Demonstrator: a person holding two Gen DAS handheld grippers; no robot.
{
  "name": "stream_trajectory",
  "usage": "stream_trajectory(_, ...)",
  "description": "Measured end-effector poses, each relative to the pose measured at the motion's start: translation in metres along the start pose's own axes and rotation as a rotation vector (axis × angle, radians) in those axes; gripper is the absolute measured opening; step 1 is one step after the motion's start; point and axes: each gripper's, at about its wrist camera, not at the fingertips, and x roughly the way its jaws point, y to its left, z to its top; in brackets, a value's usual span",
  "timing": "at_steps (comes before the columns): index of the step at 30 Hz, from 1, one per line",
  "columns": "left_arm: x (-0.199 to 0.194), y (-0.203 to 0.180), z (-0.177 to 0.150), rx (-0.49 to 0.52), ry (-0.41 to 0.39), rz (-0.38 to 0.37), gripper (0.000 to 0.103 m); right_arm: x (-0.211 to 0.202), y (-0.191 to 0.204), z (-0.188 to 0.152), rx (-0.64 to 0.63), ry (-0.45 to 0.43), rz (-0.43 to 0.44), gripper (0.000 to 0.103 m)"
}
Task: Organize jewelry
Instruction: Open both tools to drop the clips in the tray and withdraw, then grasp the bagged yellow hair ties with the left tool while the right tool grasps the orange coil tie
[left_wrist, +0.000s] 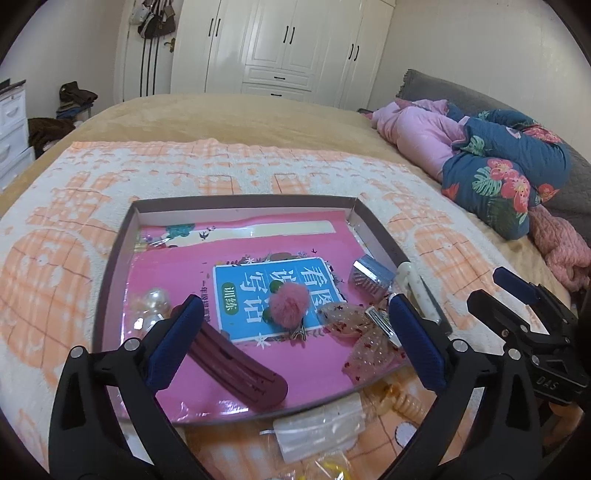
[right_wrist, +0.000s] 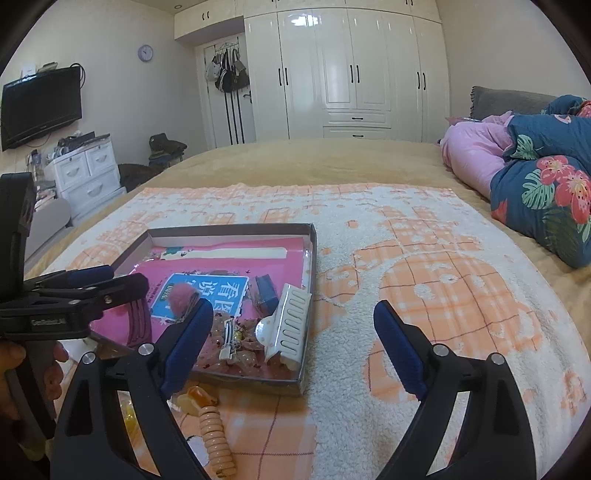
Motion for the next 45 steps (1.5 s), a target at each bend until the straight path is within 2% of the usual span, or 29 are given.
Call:
stream_trajectory(18, -0.056, 0.001, -0.022, 0.03, -0.071, 0.017, 0.092, -0.044, 0.025, -0.011, -0.07, -0.084, 0.059, 0.089)
stream_trajectory(45, -0.1, 0.03, -0.066, -0.001, -0.076, 0.072, 0.092, -0.063, 0.055, -0.046, -0.177, -0.008, 0.124, 0.089)
